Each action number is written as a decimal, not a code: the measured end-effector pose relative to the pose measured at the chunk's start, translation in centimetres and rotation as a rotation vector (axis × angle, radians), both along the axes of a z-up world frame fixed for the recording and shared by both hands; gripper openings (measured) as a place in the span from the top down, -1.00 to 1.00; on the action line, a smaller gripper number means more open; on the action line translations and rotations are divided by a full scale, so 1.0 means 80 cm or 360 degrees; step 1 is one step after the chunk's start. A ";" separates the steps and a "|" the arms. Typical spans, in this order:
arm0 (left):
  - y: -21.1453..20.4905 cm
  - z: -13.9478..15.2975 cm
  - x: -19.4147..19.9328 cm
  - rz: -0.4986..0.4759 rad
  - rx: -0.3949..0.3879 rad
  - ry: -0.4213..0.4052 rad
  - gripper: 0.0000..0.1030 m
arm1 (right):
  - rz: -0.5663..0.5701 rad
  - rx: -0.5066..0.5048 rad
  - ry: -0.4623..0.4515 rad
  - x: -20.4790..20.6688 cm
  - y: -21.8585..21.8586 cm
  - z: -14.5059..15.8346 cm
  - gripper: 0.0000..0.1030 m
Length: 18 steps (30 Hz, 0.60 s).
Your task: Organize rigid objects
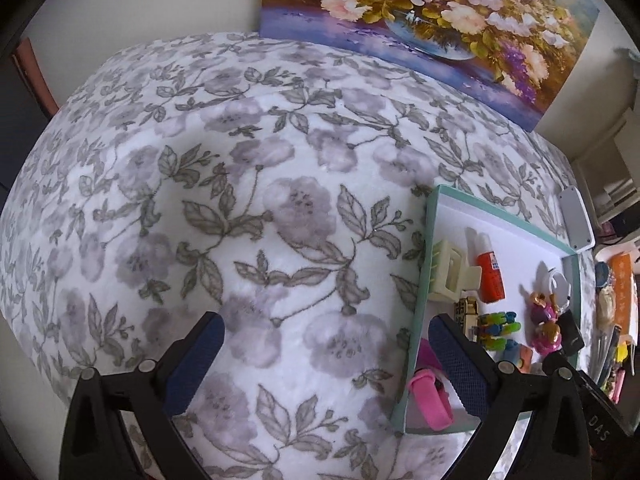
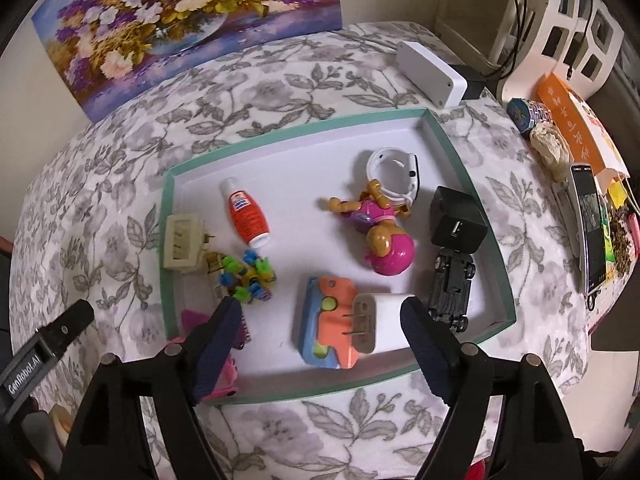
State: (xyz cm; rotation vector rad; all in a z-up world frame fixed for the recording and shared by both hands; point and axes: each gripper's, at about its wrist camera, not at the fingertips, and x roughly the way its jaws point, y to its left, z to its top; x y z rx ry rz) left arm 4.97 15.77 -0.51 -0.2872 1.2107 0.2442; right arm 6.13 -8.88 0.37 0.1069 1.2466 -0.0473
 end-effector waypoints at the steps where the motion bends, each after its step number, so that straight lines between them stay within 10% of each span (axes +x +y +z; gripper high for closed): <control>1: 0.000 0.000 -0.002 -0.0009 0.0003 0.0000 -1.00 | 0.0002 -0.0012 -0.0007 -0.002 0.003 0.001 -0.60; 18: -0.003 0.029 -0.050 -0.0104 0.0045 -0.0100 -1.00 | 0.0081 -0.0087 -0.0077 -0.047 0.034 0.012 -0.60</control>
